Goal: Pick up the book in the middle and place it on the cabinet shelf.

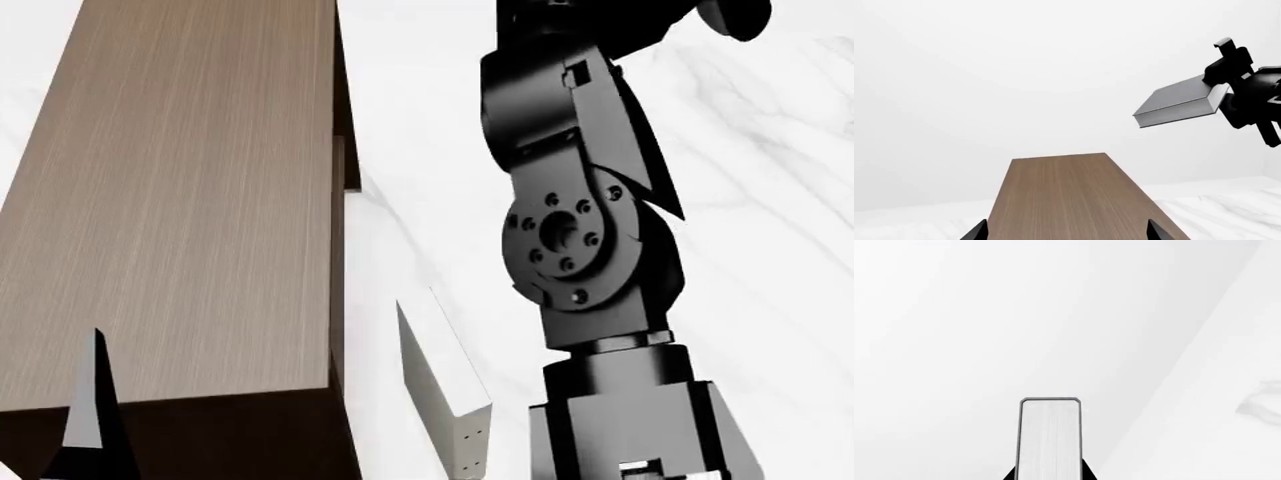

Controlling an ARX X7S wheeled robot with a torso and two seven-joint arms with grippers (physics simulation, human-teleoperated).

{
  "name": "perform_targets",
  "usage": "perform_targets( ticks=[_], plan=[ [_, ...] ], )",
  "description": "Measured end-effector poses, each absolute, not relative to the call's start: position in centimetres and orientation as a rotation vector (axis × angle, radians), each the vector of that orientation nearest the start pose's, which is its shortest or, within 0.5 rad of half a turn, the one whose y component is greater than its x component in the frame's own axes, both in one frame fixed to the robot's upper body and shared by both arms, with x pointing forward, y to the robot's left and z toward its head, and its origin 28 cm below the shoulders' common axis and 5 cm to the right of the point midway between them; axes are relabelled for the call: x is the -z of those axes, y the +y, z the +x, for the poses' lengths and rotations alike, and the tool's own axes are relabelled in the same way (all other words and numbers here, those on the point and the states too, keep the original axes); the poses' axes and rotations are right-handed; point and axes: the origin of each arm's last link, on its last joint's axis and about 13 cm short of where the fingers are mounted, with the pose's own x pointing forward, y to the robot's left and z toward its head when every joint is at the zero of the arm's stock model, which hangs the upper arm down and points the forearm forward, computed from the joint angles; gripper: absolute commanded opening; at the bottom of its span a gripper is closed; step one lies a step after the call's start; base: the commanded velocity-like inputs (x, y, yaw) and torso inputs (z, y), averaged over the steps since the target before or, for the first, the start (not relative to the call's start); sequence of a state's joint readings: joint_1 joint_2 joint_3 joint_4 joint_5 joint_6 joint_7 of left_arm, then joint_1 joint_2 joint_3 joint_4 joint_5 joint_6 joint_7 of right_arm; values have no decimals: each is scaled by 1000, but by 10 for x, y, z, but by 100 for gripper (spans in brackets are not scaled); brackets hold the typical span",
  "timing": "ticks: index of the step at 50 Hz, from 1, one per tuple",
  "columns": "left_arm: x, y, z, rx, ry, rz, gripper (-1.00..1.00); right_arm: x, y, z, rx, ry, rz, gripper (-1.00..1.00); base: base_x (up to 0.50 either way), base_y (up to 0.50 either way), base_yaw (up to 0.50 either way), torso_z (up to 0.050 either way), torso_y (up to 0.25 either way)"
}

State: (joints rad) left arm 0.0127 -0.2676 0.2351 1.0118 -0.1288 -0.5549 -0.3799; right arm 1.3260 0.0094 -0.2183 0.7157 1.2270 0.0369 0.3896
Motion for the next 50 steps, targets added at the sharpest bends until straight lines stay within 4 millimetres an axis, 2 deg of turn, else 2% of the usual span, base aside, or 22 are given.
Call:
perform_targets(
  ticks=[18, 35, 50],
  plan=[
    [-163, 191, 151, 8, -391, 40, 100, -331, -7, 379, -341, 28, 985, -100, 0, 0, 0, 0, 2],
    [-163, 192, 151, 8, -388, 40, 100, -320, 21, 351, -472, 151, 953, -100, 0, 0, 0, 0, 1],
    [-163, 192, 151, 8, -387, 39, 100, -305, 31, 342, -494, 213, 943, -100, 0, 0, 0, 1, 1]
  ],
)
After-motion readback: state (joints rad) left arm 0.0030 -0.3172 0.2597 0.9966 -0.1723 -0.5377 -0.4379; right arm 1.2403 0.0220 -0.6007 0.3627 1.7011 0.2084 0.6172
